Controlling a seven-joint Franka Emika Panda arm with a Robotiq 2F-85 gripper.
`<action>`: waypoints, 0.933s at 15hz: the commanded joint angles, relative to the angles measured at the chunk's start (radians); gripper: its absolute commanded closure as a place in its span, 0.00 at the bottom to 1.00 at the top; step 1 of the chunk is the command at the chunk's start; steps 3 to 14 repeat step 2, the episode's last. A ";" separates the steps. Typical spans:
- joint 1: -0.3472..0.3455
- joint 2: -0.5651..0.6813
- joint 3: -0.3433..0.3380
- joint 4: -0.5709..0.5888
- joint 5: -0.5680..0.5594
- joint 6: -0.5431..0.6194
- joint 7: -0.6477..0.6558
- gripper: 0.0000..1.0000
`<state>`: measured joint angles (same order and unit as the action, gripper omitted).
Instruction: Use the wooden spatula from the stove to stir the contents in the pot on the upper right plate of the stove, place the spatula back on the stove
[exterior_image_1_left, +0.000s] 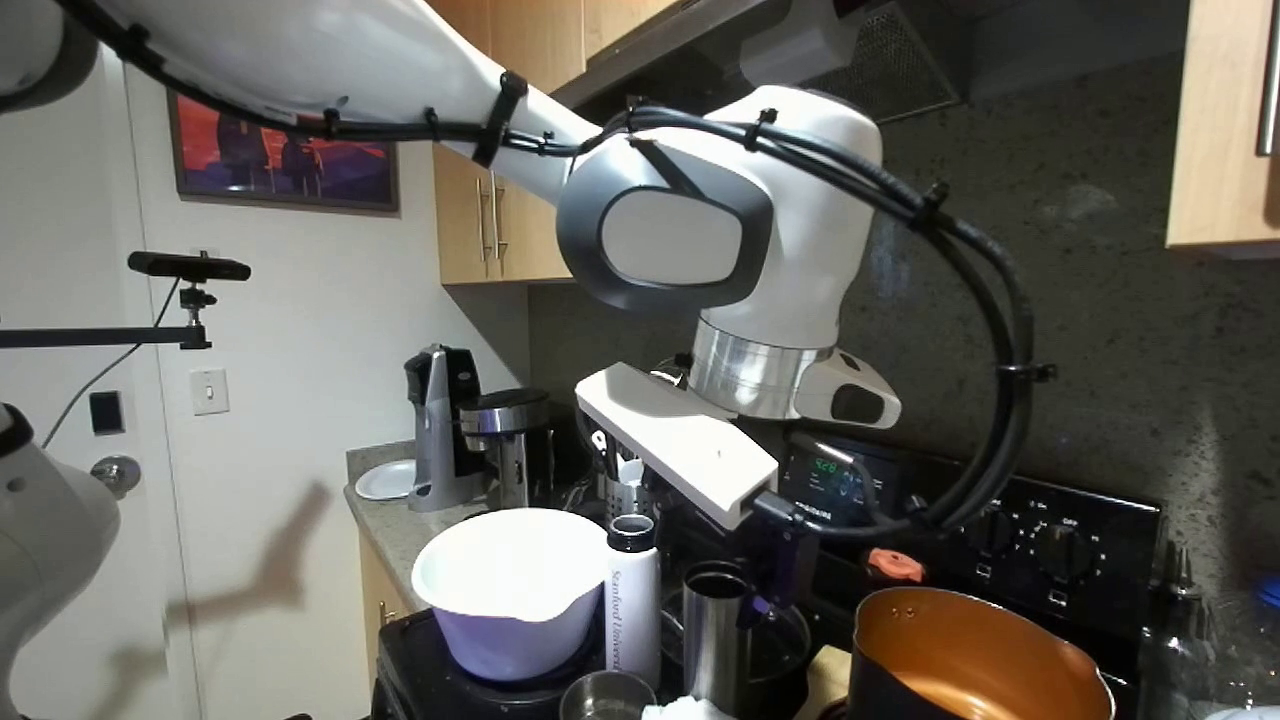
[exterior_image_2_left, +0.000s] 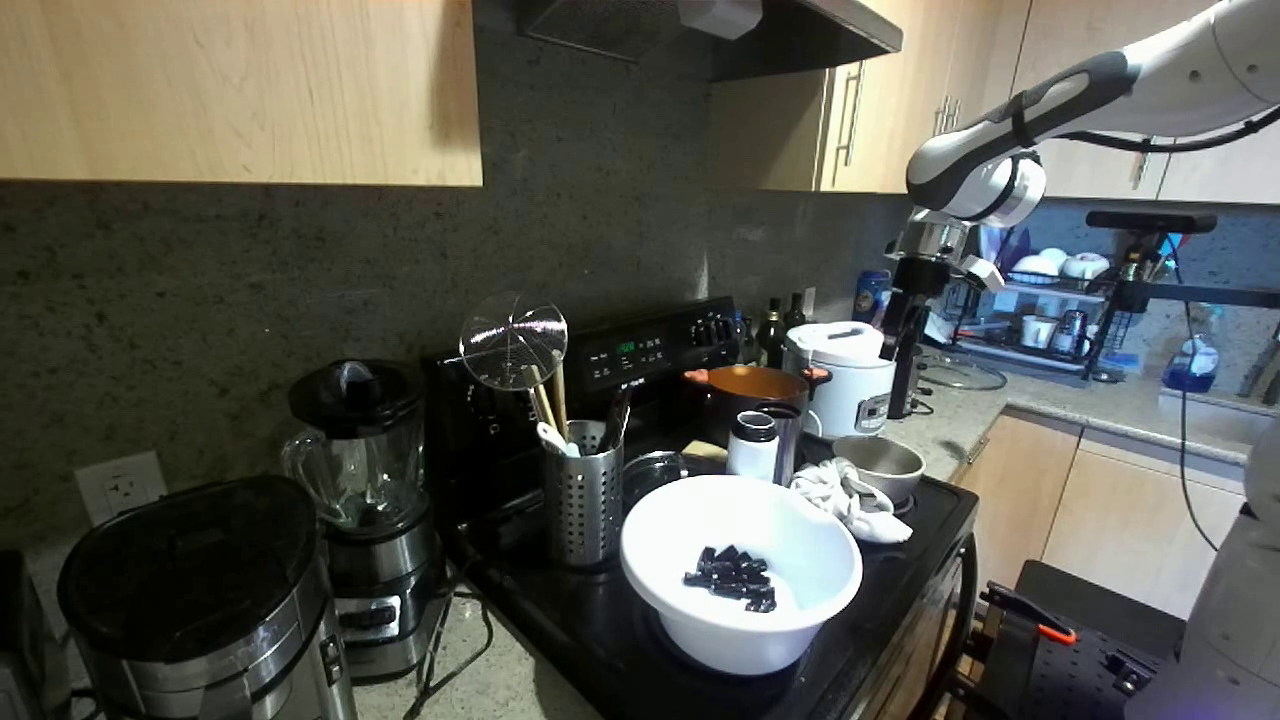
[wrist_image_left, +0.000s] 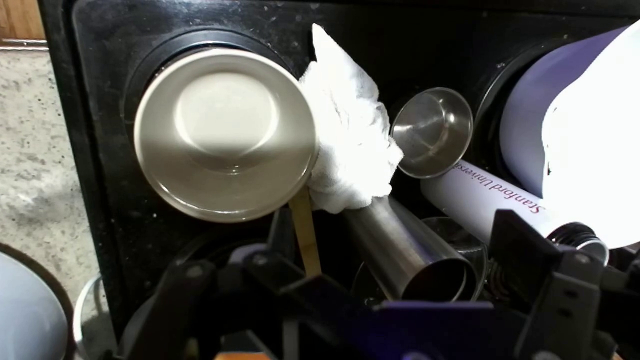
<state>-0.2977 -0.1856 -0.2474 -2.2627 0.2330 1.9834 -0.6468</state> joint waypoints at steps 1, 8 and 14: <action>0.029 -0.001 -0.028 0.002 -0.006 -0.001 0.004 0.00; 0.029 -0.001 -0.028 0.002 -0.006 -0.001 0.004 0.00; 0.029 -0.001 -0.028 0.002 -0.006 -0.001 0.004 0.00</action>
